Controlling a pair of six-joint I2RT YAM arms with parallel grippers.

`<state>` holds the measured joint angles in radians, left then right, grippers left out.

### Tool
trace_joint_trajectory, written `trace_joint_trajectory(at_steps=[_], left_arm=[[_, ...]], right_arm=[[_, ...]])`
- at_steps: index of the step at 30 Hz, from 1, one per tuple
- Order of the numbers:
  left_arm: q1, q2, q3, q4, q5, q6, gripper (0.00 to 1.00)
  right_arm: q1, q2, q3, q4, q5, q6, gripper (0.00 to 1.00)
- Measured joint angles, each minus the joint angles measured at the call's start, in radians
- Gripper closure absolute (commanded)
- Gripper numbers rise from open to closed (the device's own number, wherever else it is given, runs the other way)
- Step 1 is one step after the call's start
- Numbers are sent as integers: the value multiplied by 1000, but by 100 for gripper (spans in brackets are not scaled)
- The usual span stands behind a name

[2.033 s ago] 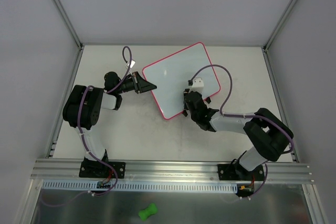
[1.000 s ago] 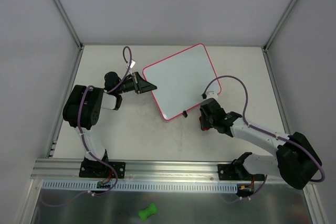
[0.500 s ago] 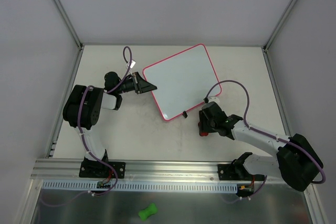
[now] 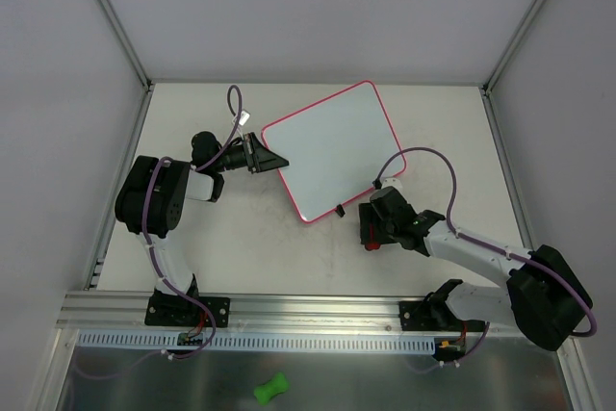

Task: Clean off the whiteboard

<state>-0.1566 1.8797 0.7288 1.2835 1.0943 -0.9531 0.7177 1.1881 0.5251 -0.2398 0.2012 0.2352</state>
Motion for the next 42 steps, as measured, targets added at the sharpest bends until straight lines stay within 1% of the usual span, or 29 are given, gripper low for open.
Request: trace_joint_trajectory(at_steps=[10,13,16,17,19,21,22,24,26,27,31,35,36,37,42], left_arm=[[0,0,0,2,6,-2,64],[1,0,0,2,6,-2,63],[8,0,0,2,5,-2,63],[11,0,0,3,5,-2,63],[21,0,-3,5,2,-4,63],[31,0,-9,6,-3,-5,60],[36,0,-12,6,-4,-5,58],[44,0,-18,6,-5,-5,51],[53,0,-24,6,-10,-6,46],[54,0,-27,6,-11,-6,42],[64,0,-37,7,-30,-4,37],[80,0,-50,8,-42,0,17],[85,-1,-54,10,-48,-1,11],[89,-1,-57,12,-51,0,1],[99,-15,-66,13,-57,-2,1]], right_arm=[[0,-2,4,0,-5,0,21],[0,-14,4,0,-5,-1,20],[0,-35,4,0,-5,-3,4],[0,-44,4,0,-6,-6,1],[0,-60,4,0,-8,-13,1],[0,-77,4,0,-13,-20,1],[0,-86,5,0,-18,-26,1],[0,-98,9,-2,-27,-39,1],[0,-106,16,0,-33,-53,1],[0,-109,21,-1,-35,-61,1],[0,-114,29,2,-51,-85,1],[0,-123,29,0,-57,-108,1],[0,-124,29,0,-58,-113,1],[0,-125,30,0,-59,-119,1],[-4,-125,32,1,-61,-141,1]])
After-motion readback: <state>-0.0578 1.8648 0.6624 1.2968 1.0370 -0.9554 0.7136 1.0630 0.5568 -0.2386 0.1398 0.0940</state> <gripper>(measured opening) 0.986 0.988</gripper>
